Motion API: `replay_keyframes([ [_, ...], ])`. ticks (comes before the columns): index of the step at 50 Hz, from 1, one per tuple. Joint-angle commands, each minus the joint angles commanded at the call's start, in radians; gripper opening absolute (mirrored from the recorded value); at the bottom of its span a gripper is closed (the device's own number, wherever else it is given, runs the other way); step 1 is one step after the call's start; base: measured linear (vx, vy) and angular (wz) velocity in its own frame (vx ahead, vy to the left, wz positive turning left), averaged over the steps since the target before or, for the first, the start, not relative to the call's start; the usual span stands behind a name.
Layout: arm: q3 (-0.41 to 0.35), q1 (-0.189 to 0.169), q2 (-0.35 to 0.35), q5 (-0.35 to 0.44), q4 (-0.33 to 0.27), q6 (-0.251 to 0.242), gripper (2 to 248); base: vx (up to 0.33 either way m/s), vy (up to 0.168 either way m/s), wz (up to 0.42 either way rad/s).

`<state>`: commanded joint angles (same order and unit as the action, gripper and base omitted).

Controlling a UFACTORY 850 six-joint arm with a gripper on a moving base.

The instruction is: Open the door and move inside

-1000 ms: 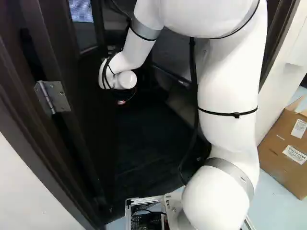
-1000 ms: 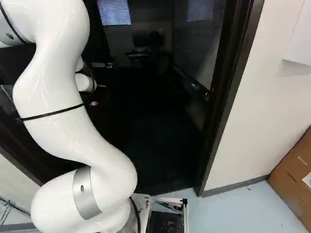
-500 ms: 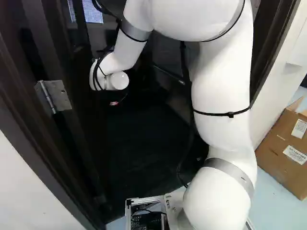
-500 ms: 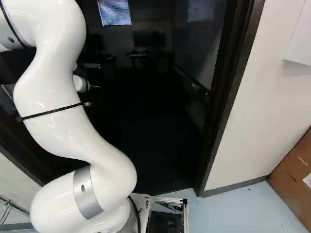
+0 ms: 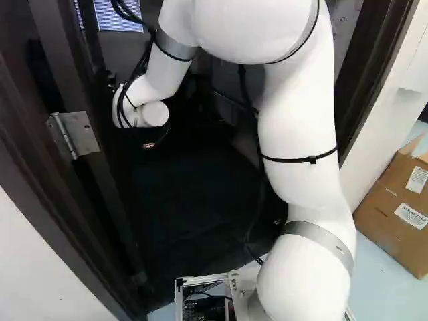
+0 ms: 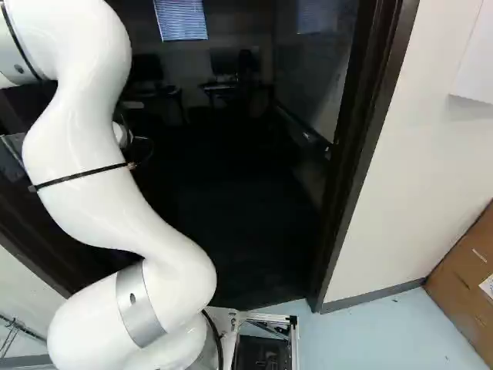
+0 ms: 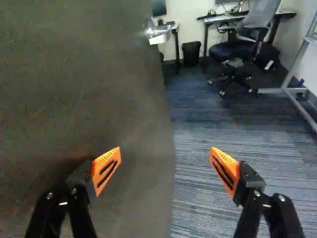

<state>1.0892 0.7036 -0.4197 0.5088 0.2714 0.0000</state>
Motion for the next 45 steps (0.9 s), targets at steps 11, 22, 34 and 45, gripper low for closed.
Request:
replay_keyframes([
  [11, 0.032, 0.024, -0.025, 0.000, 0.000, 0.000, 247, 0.000, 0.000, 0.000],
  [22, 0.065, 0.048, -0.052, 0.000, 0.000, 0.000, 247, 0.000, 0.000, 0.000],
  [34, 0.093, 0.066, -0.073, 0.000, 0.000, 0.000, 247, 0.000, 0.000, 0.000],
  [45, 0.079, 0.061, -0.062, 0.000, 0.000, 0.000, 247, 0.000, 0.000, 0.000],
])
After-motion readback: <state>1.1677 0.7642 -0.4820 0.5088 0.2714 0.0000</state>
